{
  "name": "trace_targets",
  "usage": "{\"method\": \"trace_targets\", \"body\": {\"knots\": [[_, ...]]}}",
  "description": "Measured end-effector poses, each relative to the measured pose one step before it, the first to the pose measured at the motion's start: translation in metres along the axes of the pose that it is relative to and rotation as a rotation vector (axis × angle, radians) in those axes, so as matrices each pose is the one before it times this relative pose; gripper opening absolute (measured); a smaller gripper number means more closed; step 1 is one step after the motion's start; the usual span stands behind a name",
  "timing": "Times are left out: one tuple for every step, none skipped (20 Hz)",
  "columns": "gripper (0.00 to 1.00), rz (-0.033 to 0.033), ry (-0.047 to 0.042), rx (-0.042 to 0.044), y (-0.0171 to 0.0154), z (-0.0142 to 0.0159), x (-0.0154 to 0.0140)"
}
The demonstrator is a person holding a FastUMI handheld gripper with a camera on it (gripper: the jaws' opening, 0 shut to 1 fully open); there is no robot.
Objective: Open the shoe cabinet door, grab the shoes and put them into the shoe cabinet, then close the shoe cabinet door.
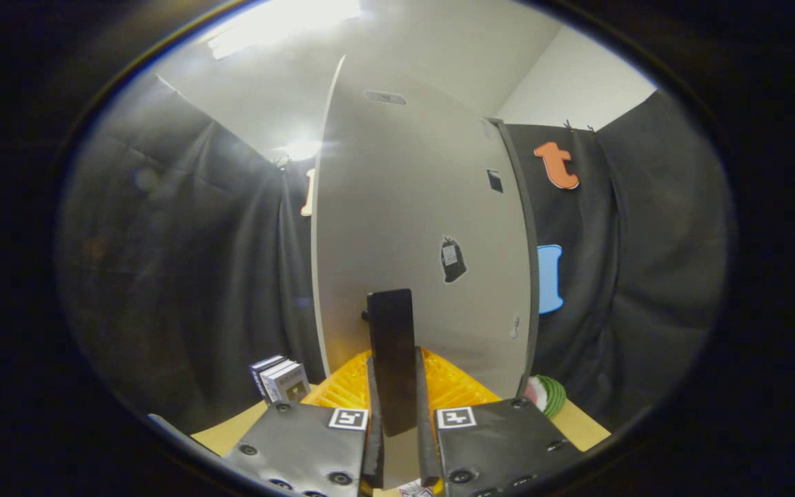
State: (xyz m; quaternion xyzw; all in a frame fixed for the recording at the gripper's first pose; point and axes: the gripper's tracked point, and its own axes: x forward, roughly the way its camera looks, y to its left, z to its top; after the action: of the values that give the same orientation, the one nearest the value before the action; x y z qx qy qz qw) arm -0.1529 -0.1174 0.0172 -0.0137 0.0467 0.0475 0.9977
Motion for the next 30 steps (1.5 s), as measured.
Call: {"method": "trace_targets", "body": {"knots": [[0.22,0.00522,0.00124,0.00668,-0.00583,0.00108,-0.00627],[0.22,0.00441,0.00293,0.005,-0.00561,-0.00118,-0.00534],[0.22,0.00422,0.00129,0.00289,-0.00617,0.00236,-0.00417],[0.22,0.00286,0.00127,0.0018,-0.00868,0.00387,-0.0039],[0.22,0.00187,0.00117,-0.00065,-0.00693,0.00059,-0.00466],[0.22,-0.00056,-0.00159,-0.00494,-0.0061,0.00184,-0.00501],[0.22,-0.00314,-0.00109,-0.00696,-0.00606,0.00148,-0.00543],[0.21,-0.00317,-0.0004,-0.0065,-0.00557,-0.00048,-0.00815],[0.21,-0.00441,-0.00089,-0.00293,-0.00793,0.00039,-0.00524],[0.21,-0.00605,-0.00011,-0.0032,-0.00867,0.00218,-0.0047],[0.21,-0.00834,-0.00314,-0.00203,-0.00958,0.00182,-0.00495],[0.2,-0.00978,-0.00219,-0.00229,-0.01126,0.00004,-0.00398],[0.2,-0.01103,-0.00296,0.00034,-0.01073,0.00169,-0.00401],[0.2,-0.0094,-0.00295,0.0022,-0.00787,-0.00017,-0.00321],[0.2,-0.00687,-0.00211,0.00321,-0.00729,0.00029,-0.00245],[0.2,0.00023,0.00273,0.00217,-0.00667,-0.00089,-0.00229],[0.2,-0.0077,0.00383,-0.00343,-0.00787,0.00049,-0.00179],[0.19,-0.01687,-0.00209,-0.00655,-0.00992,0.00143,-0.00225],[0.18,-0.01466,0.00037,-0.00269,-0.0104,0.00093,-0.00226],[0.18,-0.01767,-0.00409,0.00077,-0.00929,0.00338,0.00458],[0.2,-0.01986,-0.00693,0.0047,-0.01175,-0.00025,-0.00932],[0.21,-0.01149,-0.00479,0.01294,-0.00915,0.00067,-0.00275],[0.22,-0.01047,-0.00196,0.01071,-0.00733,-0.00028,-0.0016],[0.22,-0.0124,-0.00169,0.00388,-0.00626,0.00074,-0.00098],[0.22,-0.01408,-0.00316,-0.00164,-0.00709,0.00097,-0.00162],[0.22,-0.01348,-0.00447,-0.0034,-0.00599,0.00169,-0.00302],[0.22,-0.01395,-0.0067,-0.00263,-0.00547,0.00245,-0.00227],[0.22,-0.01788,-0.00557,-0.00218,-0.00458,0.00153,-0.00263],[0.22,-0.0138,-0.0037,-0.00064,-0.00577,0.00236,-0.00181],[0.22,-0.0195,-0.00423,0.00025,-0.00504,-0.00016,-0.0026]]}}
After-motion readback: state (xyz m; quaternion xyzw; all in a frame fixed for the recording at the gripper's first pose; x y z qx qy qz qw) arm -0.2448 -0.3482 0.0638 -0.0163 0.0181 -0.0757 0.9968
